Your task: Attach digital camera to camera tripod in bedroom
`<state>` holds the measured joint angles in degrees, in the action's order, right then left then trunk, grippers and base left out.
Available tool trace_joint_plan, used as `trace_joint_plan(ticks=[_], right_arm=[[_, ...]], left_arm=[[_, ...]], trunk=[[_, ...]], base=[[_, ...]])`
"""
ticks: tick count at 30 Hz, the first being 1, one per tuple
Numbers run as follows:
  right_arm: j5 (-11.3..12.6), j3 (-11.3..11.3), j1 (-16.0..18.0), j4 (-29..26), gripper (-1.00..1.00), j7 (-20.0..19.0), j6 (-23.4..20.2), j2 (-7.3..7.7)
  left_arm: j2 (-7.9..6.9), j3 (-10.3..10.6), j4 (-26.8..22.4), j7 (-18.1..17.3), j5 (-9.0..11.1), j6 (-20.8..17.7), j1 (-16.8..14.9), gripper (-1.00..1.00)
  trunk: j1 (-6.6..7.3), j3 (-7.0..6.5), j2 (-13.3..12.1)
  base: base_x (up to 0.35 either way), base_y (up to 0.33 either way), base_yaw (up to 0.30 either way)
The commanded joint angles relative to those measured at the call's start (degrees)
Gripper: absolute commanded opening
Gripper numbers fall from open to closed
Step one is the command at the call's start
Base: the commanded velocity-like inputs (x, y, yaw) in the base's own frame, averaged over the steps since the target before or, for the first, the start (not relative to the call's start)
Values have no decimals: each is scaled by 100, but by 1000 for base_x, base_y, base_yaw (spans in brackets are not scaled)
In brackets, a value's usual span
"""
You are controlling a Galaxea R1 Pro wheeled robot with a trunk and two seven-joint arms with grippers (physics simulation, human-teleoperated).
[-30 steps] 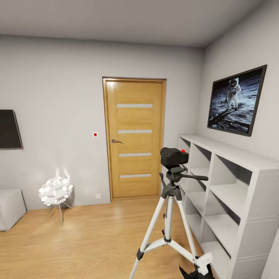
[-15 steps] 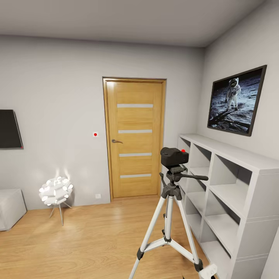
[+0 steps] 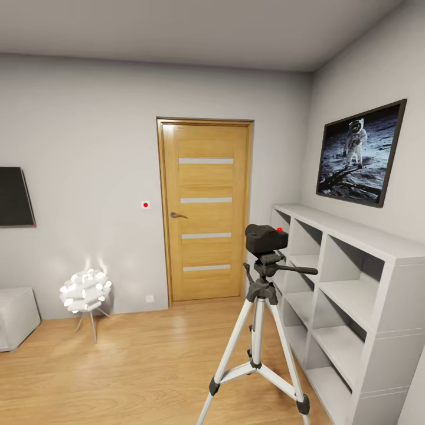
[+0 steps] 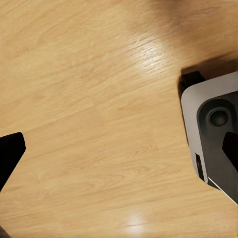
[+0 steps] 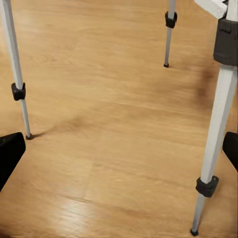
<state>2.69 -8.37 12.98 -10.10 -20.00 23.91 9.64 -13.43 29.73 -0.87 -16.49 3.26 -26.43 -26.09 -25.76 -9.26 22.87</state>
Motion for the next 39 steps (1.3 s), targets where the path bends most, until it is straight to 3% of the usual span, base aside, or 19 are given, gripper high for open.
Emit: trace_joint_plan(ticks=[1,14,20,24,26,32,39], right_arm=[[30,-33,3,80,100,16,19,3],[21,-40,3,836,100,763,-91,-35],[19,-35,3,1023,100,824,-267,-126],[18,-34,3,1073,100,845,-714,-192],[20,-33,3,1084,100,852,-1191,-214],[21,-33,3,1147,100,978,-1898,-232],[25,-28,-19,1389,100,1624,-2140,-331]], left_arm=[[-3,42,-9,-19,34,-28,5,100],[31,40,-9,-1,46,-30,354,100],[34,35,-9,6,215,-31,438,100],[68,34,-9,38,528,-29,485,100],[135,33,-9,160,729,-29,533,100],[355,33,-9,491,846,-28,696,100],[495,33,-9,608,871,-28,935,100]], trunk=[[-2,3,5],[-2,3,5],[-2,3,5],[-2,3,5],[-2,3,5],[-2,3,5],[-2,3,5]], base=[[-51,102,0],[-126,236,0],[-155,281,0],[-156,283,0],[-156,261,0],[-154,185,0],[-145,88,0]])
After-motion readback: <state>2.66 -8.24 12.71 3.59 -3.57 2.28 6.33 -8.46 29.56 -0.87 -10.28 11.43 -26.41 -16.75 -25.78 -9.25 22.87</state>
